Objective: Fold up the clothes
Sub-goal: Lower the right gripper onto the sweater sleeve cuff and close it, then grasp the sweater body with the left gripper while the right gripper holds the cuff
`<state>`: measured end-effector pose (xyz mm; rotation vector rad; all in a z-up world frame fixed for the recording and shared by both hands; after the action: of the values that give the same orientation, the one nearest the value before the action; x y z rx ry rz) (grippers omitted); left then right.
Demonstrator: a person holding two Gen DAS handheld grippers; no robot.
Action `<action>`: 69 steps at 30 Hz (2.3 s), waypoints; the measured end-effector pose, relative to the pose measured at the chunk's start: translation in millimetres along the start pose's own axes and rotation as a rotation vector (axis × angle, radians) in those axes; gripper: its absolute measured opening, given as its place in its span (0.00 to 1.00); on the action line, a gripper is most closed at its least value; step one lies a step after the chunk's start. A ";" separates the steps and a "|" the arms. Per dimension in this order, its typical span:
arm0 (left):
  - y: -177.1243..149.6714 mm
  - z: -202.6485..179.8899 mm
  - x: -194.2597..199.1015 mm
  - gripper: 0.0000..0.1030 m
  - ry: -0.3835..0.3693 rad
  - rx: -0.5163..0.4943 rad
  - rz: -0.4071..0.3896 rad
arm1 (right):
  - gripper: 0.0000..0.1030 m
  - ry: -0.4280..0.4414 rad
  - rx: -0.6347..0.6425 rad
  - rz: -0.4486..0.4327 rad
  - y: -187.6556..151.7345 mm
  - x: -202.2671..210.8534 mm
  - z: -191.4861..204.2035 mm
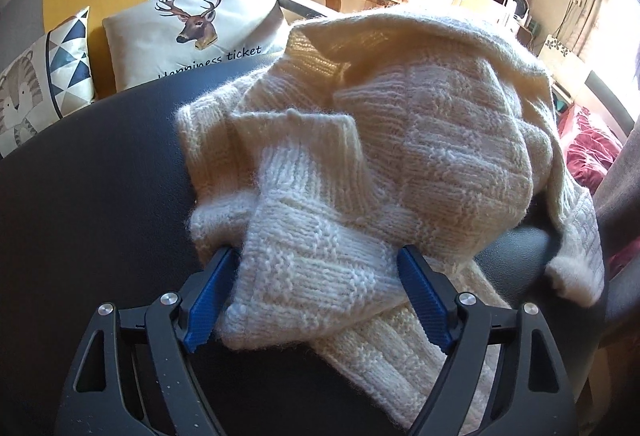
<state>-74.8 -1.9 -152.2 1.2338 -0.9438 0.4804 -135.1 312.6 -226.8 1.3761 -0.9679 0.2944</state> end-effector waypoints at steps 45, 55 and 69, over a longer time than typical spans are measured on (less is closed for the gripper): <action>2.7 32.9 25.0 0.25 0.042 0.044 -0.012 | 0.24 0.319 -0.257 -0.034 -9.8 92.9 16.4; 22.0 56.7 36.1 0.25 0.131 -0.037 -0.099 | 0.24 0.549 -0.326 -0.019 -47.3 157.4 100.8; 31.4 4.2 36.5 0.25 -0.082 -0.082 -0.100 | 0.24 0.631 -0.242 0.010 -99.0 201.0 153.6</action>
<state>-79.9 -2.7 -104.2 1.2277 -0.9571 0.3109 -7.9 80.3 -166.1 0.9628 -0.4642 0.5594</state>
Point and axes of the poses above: each gripper's, at about its wrist camera, not at the fingertips, and x roughly against the way its jaws point, z to its left, y to its top, the point moved 8 cm from there along -x, roughly the way its jaws point, and after that the axes turned 8 degrees about -z, right-handed, at the moved point
